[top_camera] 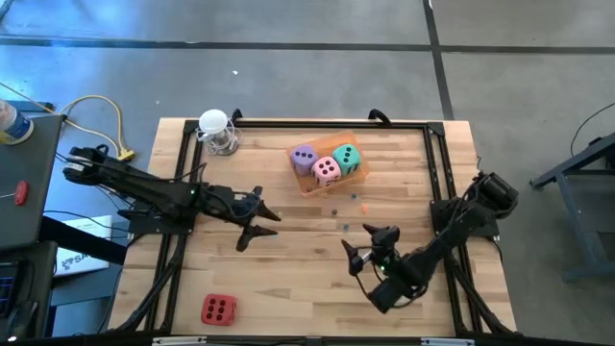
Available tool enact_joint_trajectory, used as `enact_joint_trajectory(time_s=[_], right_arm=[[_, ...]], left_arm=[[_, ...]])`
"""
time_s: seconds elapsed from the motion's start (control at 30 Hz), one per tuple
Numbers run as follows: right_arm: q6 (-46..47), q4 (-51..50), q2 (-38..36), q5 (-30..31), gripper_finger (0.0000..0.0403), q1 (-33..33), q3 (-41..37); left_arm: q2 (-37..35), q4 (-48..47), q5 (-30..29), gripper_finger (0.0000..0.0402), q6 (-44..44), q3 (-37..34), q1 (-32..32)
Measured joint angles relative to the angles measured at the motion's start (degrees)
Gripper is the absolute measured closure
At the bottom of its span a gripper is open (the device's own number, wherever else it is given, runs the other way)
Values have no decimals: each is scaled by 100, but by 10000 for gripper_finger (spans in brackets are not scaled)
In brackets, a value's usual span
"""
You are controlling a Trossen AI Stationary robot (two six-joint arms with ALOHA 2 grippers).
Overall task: Pick & Place Dice
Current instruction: Put the small light blue die into the orange bin
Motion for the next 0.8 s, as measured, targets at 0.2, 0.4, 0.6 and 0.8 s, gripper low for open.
enact_joint_trajectory(time_s=[0.2, 0.4, 0.6, 0.8], right_arm=[[-365, 6, -2, -1083, 3, -485, -146], [164, -427, -11, -1803, 3, -779, -403], [960, -948, -35, -1897, 3, -879, -779], [940, -752, -33, -2297, 3, -1076, -1067]], left_arm=[[598, 807, 2, 218, -405, 0, 0], [1196, 1258, 147, 218, -772, 3, 4], [1568, 1562, 579, 218, -1018, 4, 4], [1586, 1582, 796, 218, -1023, 2, 2]])
